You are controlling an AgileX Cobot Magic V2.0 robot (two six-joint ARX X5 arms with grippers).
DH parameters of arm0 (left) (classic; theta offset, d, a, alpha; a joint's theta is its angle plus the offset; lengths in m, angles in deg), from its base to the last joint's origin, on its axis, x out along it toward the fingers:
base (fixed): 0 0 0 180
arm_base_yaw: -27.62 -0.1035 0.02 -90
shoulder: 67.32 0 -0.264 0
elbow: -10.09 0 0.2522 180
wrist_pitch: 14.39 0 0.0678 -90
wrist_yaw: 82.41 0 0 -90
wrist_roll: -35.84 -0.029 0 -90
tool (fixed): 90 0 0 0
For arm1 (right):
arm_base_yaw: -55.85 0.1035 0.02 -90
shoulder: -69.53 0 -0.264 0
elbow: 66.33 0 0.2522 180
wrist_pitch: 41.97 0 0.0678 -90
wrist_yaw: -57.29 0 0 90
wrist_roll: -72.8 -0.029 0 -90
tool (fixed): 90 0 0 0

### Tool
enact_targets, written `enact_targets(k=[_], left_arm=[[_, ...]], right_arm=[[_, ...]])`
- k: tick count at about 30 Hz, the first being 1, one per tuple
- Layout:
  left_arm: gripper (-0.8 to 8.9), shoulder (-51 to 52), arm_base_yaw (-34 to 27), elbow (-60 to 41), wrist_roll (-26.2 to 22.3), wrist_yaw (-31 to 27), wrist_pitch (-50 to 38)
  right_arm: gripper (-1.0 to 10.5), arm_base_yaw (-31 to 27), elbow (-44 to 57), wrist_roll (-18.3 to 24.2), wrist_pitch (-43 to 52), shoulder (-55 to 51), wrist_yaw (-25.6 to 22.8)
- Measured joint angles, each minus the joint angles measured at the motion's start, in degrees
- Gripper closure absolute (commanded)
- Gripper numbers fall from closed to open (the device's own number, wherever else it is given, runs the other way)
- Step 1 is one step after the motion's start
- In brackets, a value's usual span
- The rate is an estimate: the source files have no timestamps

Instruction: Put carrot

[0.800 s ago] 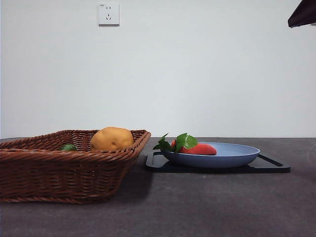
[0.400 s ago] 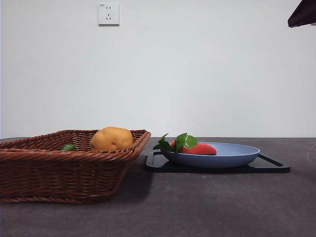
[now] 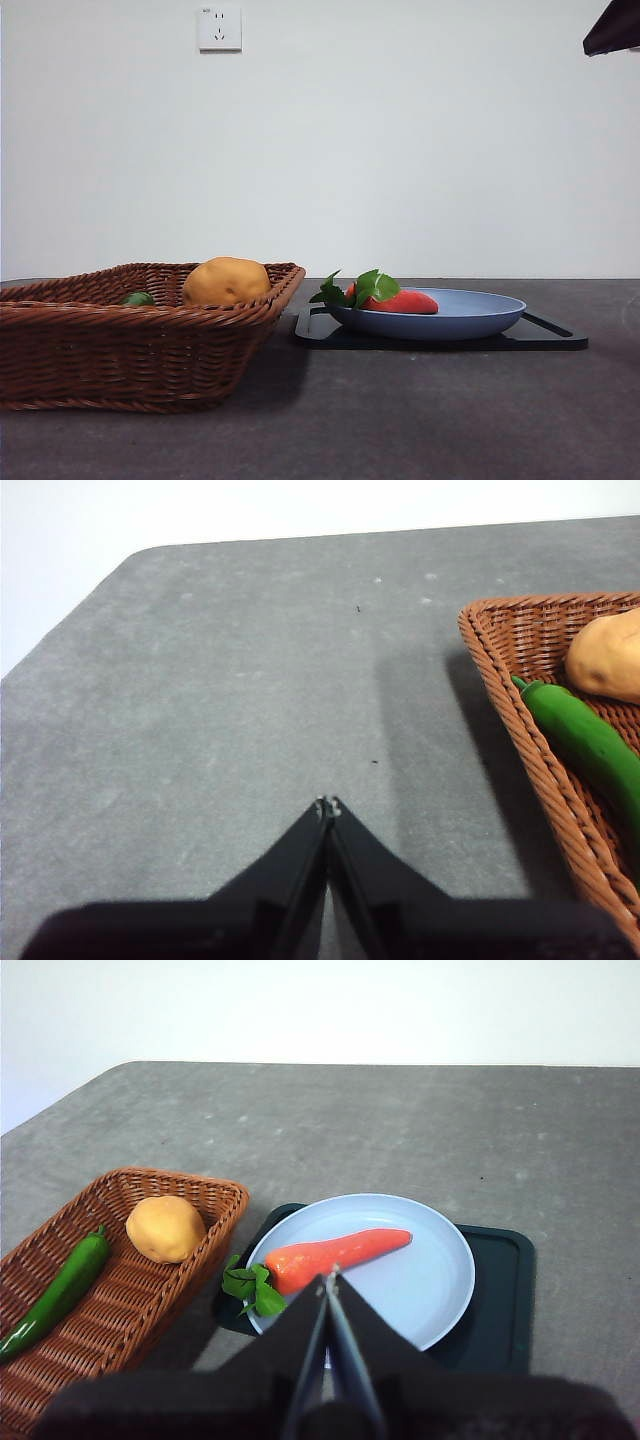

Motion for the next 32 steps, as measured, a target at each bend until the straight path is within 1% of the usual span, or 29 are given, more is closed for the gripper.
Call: enact_targets(k=[8, 15, 32], left_arm=[[8.05, 0.02, 0.00, -2.51, 1.75, -0.02, -4.24], [8.05, 0.07, 0.00, -2.56, 3.67, 0.13, -4.44], [8.05, 0.00, 0.00, -2.56, 3.72, 0.17, -4.46]], right_arm=[[9.4, 0.00, 0.00, 0.00, 0.00, 0.00, 0.00], [9.4, 0.00, 0.00, 0.00, 0.02, 0.00, 0.00], [9.4, 0.00, 0.00, 0.00, 0.02, 0.00, 0.00]])
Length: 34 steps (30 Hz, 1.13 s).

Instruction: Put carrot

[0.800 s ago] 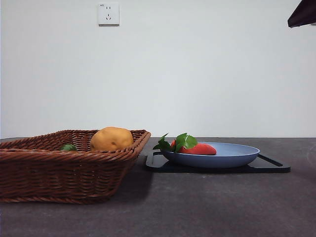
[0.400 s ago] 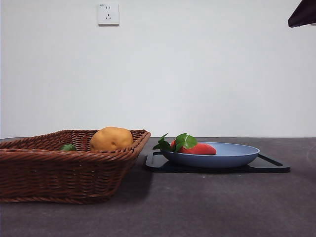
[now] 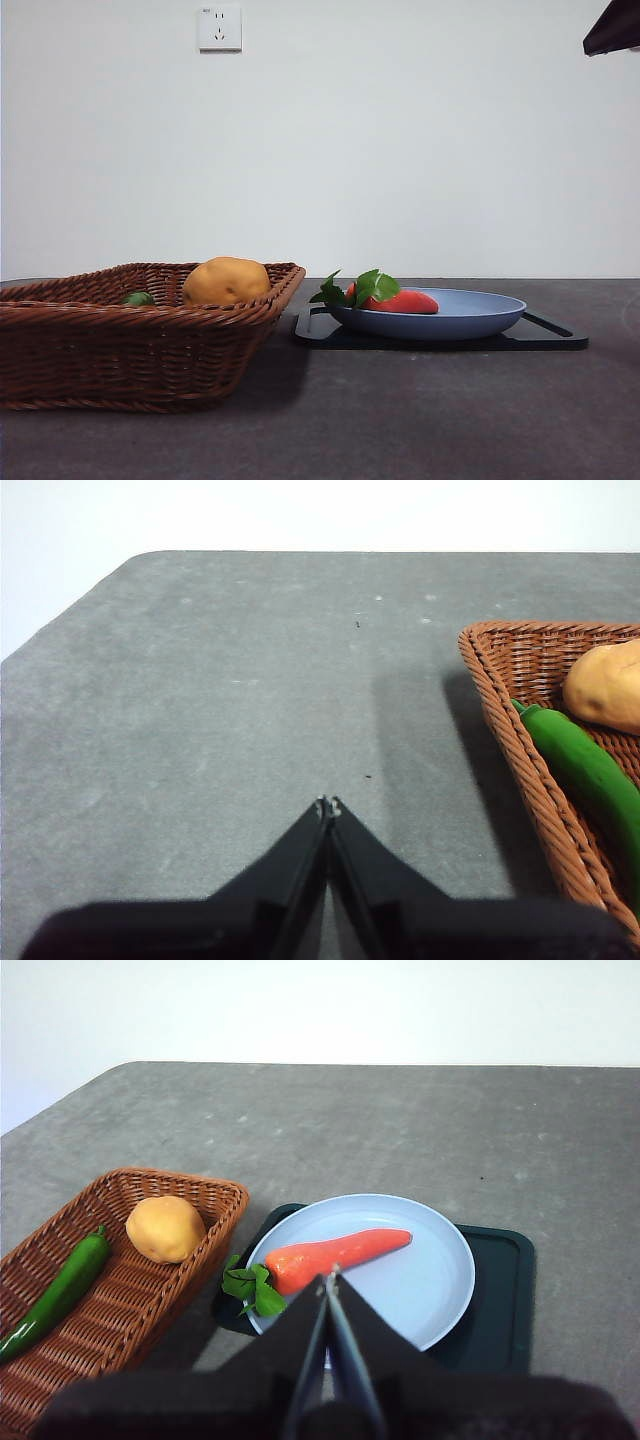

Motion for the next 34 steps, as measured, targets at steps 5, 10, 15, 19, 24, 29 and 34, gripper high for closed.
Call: enact_targets(k=[5, 10, 15, 19, 24, 29, 34], left_arm=[[8.05, 0.00, 0.00, 0.00, 0.00, 0.00, 0.00], [8.05, 0.00, 0.00, 0.00, 0.00, -0.02, 0.00], [8.05, 0.00, 0.00, 0.00, 0.00, 0.00, 0.00], [8.05, 0.00, 0.00, 0.00, 0.00, -0.02, 0.00], [8.05, 0.00, 0.00, 0.00, 0.00, -0.02, 0.00], [8.05, 0.00, 0.00, 0.00, 0.00, -0.02, 0.00], [8.05, 0.00, 0.00, 0.00, 0.00, -0.02, 0.00]], right_arm=[[9.4, 0.00, 0.00, 0.02, -0.02, 0.00, -0.02], [9.4, -1.01, 0.02, 4.85, -3.85, -3.58, 0.13], [9.4, -7.34, 4.00, 9.49, -3.19, -11.34, 3.74], [9.4, -15.85, 12.00, 10.36, -0.31, -17.59, 6.21], [9.4, -21.49, 21.40, 10.36, 3.58, -23.50, 6.21], [9.4, -24.20, 27.17, 10.01, 4.04, -26.03, 6.21], [9.4, -25.05, 29.46, 9.55, 4.02, -28.70, 6.86]])
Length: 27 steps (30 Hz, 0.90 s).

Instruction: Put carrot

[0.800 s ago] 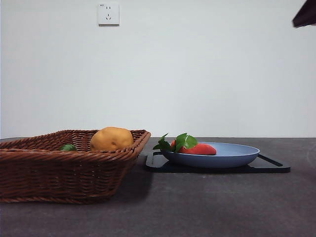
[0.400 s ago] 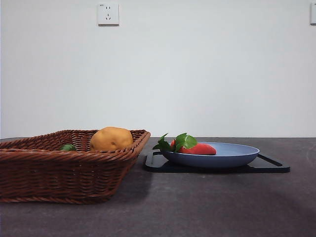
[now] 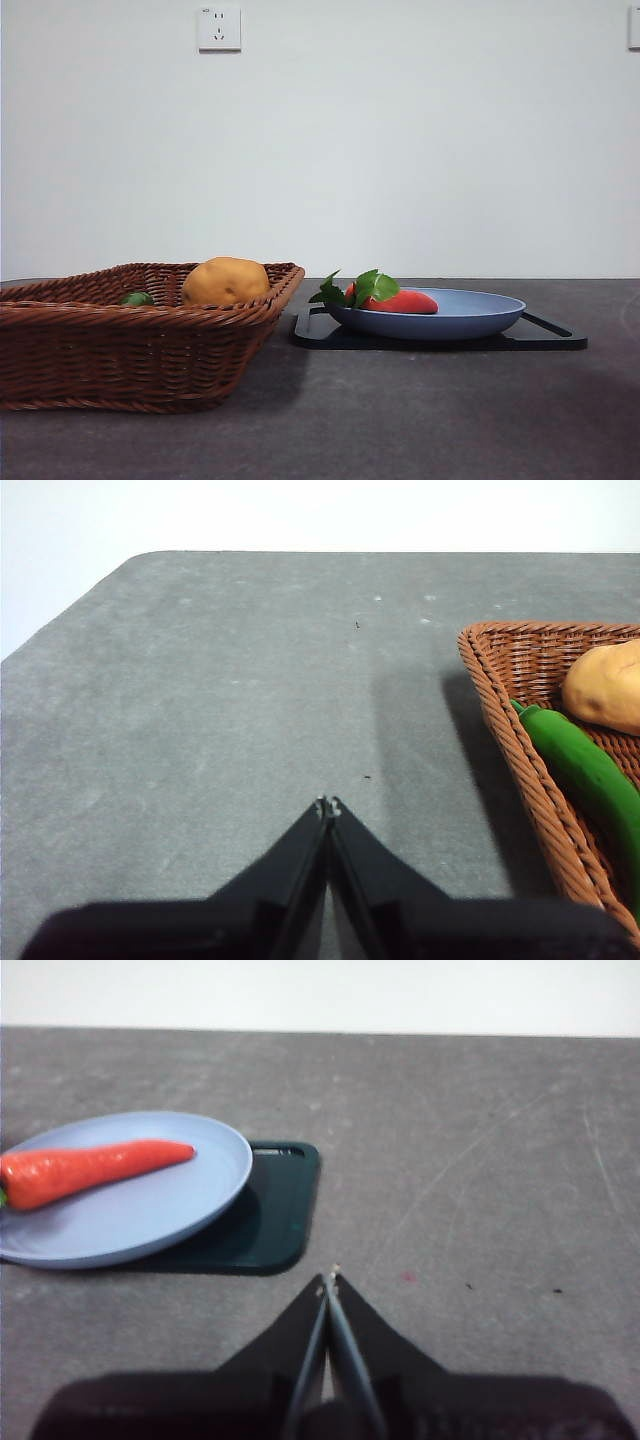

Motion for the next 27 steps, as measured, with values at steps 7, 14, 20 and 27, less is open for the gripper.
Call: enact_targets(k=[7, 14, 20, 27], left_arm=[[8.05, 0.00, 0.00, 0.00, 0.00, 0.00, 0.00], [8.05, 0.00, 0.00, 0.00, 0.00, 0.00, 0.00], [8.05, 0.00, 0.00, 0.00, 0.02, 0.00, 0.00], [8.05, 0.00, 0.00, 0.00, 0.00, 0.00, 0.00]], right_arm=[[9.4, -1.22, 0.09, -1.05, -0.39, -1.95, 3.67], [9.4, -1.22, 0.09, -4.22, -0.39, -2.29, 3.63], [9.4, -1.22, 0.09, -4.42, -0.42, -1.95, 3.61], [9.4, -1.22, 0.09, -4.44, -0.42, -1.95, 3.61]])
